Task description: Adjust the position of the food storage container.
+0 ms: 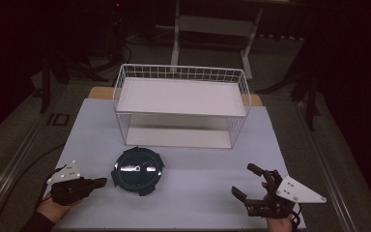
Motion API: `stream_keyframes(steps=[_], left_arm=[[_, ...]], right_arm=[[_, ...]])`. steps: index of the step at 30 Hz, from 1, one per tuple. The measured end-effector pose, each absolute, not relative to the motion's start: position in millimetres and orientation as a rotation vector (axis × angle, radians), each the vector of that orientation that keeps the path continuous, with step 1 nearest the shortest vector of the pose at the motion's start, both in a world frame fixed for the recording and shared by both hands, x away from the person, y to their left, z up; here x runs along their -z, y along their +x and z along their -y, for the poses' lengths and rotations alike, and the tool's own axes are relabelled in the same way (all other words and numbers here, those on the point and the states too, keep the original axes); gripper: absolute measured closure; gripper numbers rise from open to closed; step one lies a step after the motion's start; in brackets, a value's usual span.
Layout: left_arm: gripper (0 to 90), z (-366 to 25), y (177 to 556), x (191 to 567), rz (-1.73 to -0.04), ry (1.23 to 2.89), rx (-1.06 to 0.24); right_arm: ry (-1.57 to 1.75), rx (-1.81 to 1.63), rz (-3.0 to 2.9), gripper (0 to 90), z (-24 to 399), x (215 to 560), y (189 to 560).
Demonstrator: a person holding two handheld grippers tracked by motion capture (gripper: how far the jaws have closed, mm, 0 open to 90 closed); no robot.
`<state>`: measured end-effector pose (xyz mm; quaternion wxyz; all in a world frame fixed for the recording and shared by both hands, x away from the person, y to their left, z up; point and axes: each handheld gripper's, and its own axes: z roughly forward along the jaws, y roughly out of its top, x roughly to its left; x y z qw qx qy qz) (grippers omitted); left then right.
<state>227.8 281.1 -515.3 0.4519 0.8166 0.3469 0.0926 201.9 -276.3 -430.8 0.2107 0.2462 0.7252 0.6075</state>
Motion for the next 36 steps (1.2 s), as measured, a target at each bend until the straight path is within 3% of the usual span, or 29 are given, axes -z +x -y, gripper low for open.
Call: stream_keyframes(steps=[21,28,36], left_arm=[[90.0,-261.7,255.2,517.6,-0.934,2.052,-0.212],[90.0,-267.8,248.6,510.4,-0.946,2.052,-0.252],[90.0,-262.5,255.2,507.9,-0.965,2.042,-0.200]], right_arm=[[0.688,-1.688,-2.054,13.8,273.5,435.3,203.2],[0.687,-1.690,-2.060,13.8,272.7,435.9,203.2],[0.687,-1.690,-2.063,13.8,272.2,435.5,202.5]])
